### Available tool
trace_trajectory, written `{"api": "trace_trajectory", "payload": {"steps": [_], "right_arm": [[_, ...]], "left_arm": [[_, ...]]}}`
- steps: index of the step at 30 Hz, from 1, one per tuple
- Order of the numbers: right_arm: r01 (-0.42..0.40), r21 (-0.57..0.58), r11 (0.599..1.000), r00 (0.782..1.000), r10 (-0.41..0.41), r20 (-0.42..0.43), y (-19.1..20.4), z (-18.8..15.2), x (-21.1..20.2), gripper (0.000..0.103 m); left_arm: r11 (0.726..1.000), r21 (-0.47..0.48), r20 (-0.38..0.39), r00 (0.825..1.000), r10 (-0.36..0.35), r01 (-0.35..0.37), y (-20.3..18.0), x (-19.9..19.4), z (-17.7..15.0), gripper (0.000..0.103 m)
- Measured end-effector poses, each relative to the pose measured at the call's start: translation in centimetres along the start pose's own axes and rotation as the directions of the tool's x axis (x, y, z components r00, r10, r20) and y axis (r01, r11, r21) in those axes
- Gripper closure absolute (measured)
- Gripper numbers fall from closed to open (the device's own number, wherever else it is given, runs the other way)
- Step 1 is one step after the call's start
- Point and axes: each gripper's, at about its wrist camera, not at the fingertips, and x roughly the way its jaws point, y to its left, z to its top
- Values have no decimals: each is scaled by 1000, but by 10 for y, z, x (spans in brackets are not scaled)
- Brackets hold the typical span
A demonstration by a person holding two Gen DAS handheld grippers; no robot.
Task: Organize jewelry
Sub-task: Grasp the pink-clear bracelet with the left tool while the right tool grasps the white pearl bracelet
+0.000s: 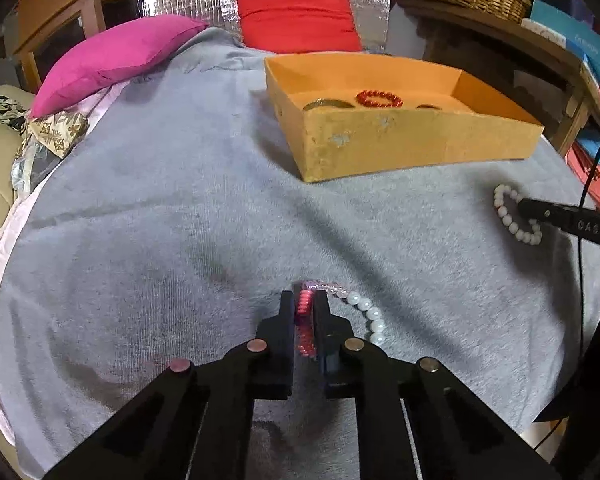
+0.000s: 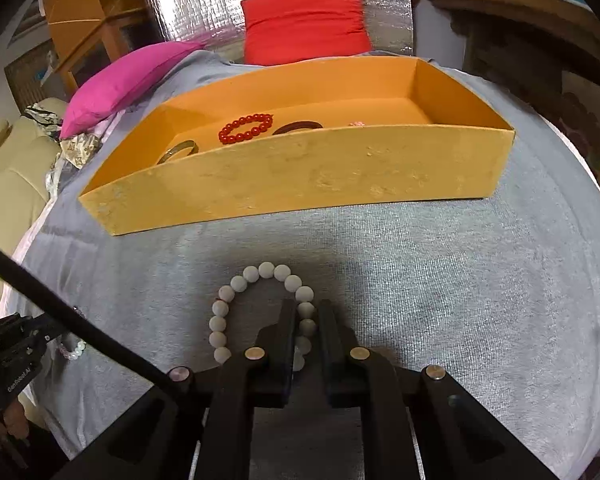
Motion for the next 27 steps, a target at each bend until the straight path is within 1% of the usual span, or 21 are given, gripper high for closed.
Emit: {"api": "trace_trajectory", "payload": {"steps": [3, 6, 12, 15, 16, 18, 21, 23, 27], "right_arm": [[-8, 10, 1000, 1000, 8, -2, -1, -1, 0, 90], [-11, 11, 1000, 1000, 11, -2, -1, 0, 1, 90], [-16, 27, 999, 1000, 16, 2, -7, -2, -2, 90], [-1, 44, 999, 1000, 0, 17, -14, -1, -6, 90], [5, 52, 999, 1000, -6, 21, -16, -1, -7, 90], [22, 71, 997, 999, -24, 29, -23, 0, -9, 90], [39, 93, 995, 999, -42, 33, -31, 1, -11, 91], [43, 104, 994, 999, -46, 27, -36, 0, -10, 90], [33, 113, 993, 999, -35, 16, -41, 0, -8, 91]], "left_arm": [[1000, 5, 29, 999, -17, 16, -5, -6, 3, 95], [999, 7, 70, 996, -51, 51, -10, -13, 9, 95], [995, 19, 143, 985, -101, 99, -22, -27, 24, 96], [991, 39, 179, 975, -134, 129, -32, -34, 30, 96], [988, 42, 189, 970, -154, 149, -35, -35, 32, 96], [982, 47, 204, 960, -190, 184, -39, -37, 36, 96], [974, 65, 218, 950, -225, 216, -47, -38, 40, 96], [969, 72, 224, 943, -245, 235, -51, -38, 43, 96], [954, 66, 234, 924, -301, 294, -57, -38, 46, 96]]}}
